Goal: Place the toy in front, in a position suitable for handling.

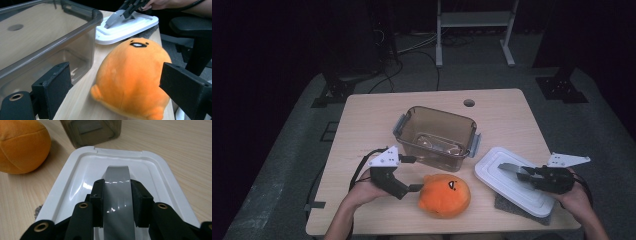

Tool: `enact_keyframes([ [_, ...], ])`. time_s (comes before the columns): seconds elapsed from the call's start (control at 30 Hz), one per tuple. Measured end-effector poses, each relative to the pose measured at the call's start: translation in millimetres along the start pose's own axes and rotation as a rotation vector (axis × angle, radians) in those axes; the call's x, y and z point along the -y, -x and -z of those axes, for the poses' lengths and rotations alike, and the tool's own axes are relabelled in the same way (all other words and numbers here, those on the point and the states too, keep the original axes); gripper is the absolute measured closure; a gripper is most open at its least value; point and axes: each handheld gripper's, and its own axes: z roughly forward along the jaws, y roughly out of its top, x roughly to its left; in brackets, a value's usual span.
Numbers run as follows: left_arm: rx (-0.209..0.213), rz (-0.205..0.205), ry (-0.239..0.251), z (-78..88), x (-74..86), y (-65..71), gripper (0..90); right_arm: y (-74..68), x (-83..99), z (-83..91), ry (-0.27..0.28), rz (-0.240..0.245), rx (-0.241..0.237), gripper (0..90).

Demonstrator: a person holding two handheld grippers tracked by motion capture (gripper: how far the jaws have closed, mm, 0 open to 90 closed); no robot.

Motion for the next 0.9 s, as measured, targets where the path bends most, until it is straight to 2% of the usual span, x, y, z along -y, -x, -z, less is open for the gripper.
enact_keyframes([
  [0.23,-0.039,0.013,0.008,13.2,7.2,-1.1,9.7,-0.8,3.0,-0.6,0.001,-0.009,0.000,65.1],
  [0.4,-0.046,0.029,0.001,16.5,15.2,-1.1,9.7,-0.4,2.7,0.2,0.003,-0.024,-0.006,63.0],
  [0.63,-0.062,0.035,0.003,20.8,21.2,-0.7,9.4,-3.9,-6.6,6.1,0.025,-0.017,0.000,50.1],
  [0.73,-0.076,0.037,0.010,23.4,24.4,-1.4,9.4,-6.8,-14.5,8.3,0.042,-0.030,-0.024,45.7],
  [0.9,-0.090,0.042,0.006,26.5,29.3,-3.3,9.3,-16.4,-28.4,9.1,0.062,-0.005,-0.049,38.0],
])
